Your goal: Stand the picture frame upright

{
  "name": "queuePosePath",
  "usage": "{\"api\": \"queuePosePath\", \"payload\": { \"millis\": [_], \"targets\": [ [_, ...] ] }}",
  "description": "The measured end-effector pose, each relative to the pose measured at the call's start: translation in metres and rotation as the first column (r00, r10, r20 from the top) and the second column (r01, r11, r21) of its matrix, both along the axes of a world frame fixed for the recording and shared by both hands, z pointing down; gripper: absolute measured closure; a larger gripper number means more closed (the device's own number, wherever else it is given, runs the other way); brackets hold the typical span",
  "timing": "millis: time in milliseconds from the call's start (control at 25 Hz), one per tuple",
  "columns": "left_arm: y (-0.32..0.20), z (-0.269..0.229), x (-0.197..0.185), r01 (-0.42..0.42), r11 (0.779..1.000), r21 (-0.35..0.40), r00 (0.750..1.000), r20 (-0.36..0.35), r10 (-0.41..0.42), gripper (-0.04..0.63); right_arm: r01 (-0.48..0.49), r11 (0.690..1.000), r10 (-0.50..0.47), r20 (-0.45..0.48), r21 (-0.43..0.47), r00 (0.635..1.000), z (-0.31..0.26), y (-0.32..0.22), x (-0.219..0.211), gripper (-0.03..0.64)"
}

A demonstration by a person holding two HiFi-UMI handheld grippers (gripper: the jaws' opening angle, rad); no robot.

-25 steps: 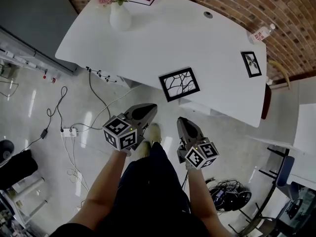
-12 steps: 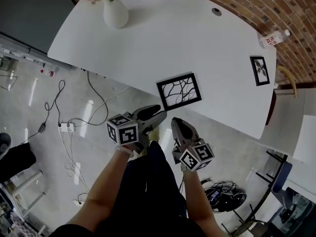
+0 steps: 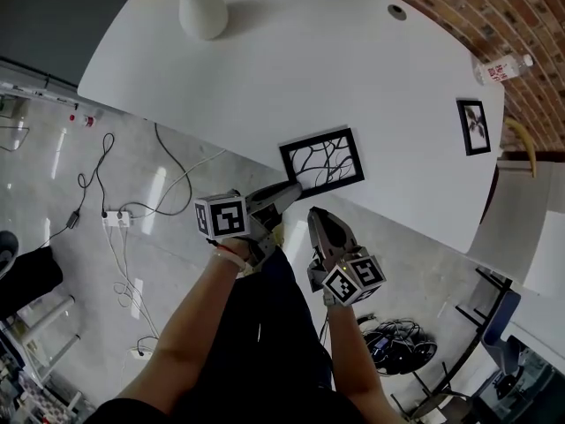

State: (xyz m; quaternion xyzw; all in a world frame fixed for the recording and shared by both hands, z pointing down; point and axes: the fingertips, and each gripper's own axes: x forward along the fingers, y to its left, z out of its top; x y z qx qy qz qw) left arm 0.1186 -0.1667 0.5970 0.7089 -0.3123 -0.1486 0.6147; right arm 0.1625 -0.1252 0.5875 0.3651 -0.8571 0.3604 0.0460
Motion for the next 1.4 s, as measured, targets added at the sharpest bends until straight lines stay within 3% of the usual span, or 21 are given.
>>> {"api": "queuePosePath", "payload": {
  "millis": [280,360,560,760,1040,1120,1400],
  "targets": [
    [0.018,0.0,-0.005,0.044,0.999,-0.022,0.997,-0.061,-0.045,0.512,-0.079,0.993,0.089,0.12,-0.085,0.989,-0.002,-0.006,0.006,0.609],
    [0.02,0.0,-0.006,0.054,0.998,-0.032,0.996,-0.074,-0.056,0.514,-0.095,0.986,0.118,0.177,-0.135,0.977,0.0,-0.01,0.006,0.54],
    [0.024,0.003,-0.004,0.072,0.996,-0.055,0.994,-0.083,-0.076,0.518,-0.138,0.961,0.204,0.281,-0.238,0.938,0.004,-0.024,0.013,0.479],
    [0.021,0.01,0.003,0.057,0.996,-0.063,0.994,-0.086,-0.062,0.518,-0.171,0.924,0.307,0.4,-0.341,0.864,0.016,-0.041,0.024,0.476],
    [0.065,0.008,-0.014,0.022,0.997,-0.078,0.991,-0.13,-0.032,0.522,-0.188,0.907,0.355,0.443,-0.378,0.823,0.014,-0.023,0.0,0.479],
    [0.076,0.01,-0.017,0.013,0.998,-0.064,0.991,-0.135,-0.022,0.522,-0.198,0.901,0.368,0.438,-0.386,0.82,0.016,-0.017,-0.002,0.523],
    [0.082,0.01,-0.014,0.013,0.998,-0.063,0.991,-0.13,-0.021,0.513,-0.191,0.9,0.385,0.507,-0.393,0.771,0.008,-0.014,-0.002,0.55]
  ]
}}
